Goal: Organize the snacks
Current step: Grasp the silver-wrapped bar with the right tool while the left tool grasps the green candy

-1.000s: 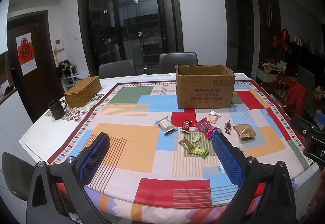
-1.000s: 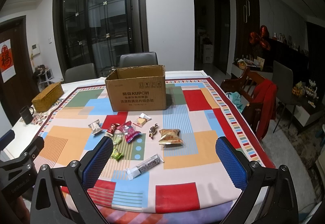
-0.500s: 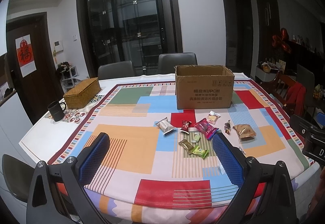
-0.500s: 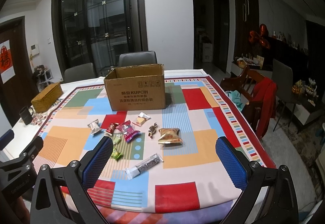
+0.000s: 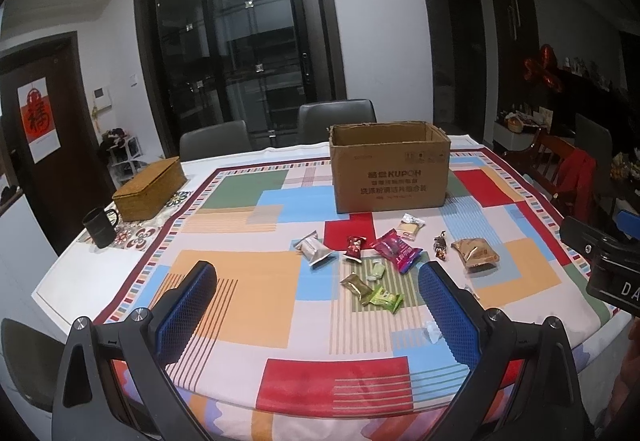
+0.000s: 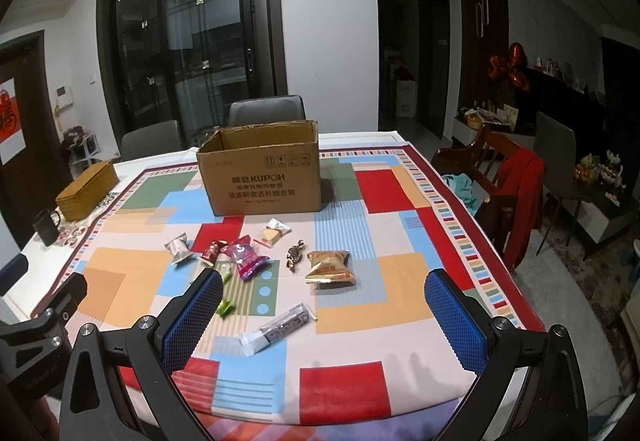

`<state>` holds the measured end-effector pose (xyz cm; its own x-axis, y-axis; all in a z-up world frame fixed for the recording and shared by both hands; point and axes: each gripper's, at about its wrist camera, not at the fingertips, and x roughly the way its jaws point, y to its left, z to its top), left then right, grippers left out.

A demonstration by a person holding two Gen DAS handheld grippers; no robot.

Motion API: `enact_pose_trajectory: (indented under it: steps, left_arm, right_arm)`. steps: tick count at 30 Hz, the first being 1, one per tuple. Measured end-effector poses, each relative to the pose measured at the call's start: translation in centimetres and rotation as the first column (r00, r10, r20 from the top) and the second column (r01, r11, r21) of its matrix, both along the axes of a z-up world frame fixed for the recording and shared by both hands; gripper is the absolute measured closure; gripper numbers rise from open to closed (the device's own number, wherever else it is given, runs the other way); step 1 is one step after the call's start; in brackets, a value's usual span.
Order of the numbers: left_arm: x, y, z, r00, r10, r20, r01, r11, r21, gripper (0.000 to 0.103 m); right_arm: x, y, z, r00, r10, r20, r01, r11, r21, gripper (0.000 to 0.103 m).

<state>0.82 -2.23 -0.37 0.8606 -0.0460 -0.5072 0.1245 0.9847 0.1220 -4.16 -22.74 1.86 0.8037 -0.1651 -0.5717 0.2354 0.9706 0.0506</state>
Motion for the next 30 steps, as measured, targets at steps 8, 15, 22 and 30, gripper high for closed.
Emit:
enact_pose_trajectory:
  steps: [8,15,22,30]
  left_arm:
    - [2.1,-0.9,-1.4,0.998,-0.040,-0.045,0.041,0.999,0.016,0.001]
    - [3.6,-2.3,-2.7,0.994,-0.080,-0.078,0.083,0.996,0.040,0.004]
    - [5.4,-3.4,-4.3,0.985,-0.120,-0.123,0.128,0.990,0.053,0.012]
    - [7.4,-4.4,-6.3,0.976,-0.154,-0.157,0.166,0.984,0.067,0.015]
  right_arm:
    - [1.7,-0.4,-0.9,0.999,0.002,-0.043,-0.002,1.000,0.011,0.001]
    - [3.3,-1.0,-2.0,0.996,-0.004,-0.086,0.006,1.000,0.025,0.001]
    - [5.3,-1.5,-3.4,0.991,0.004,-0.136,0.000,0.999,0.035,0.002]
    - [7.2,-1.5,-5.6,0.976,0.036,-0.216,-0.024,0.998,0.060,0.008]
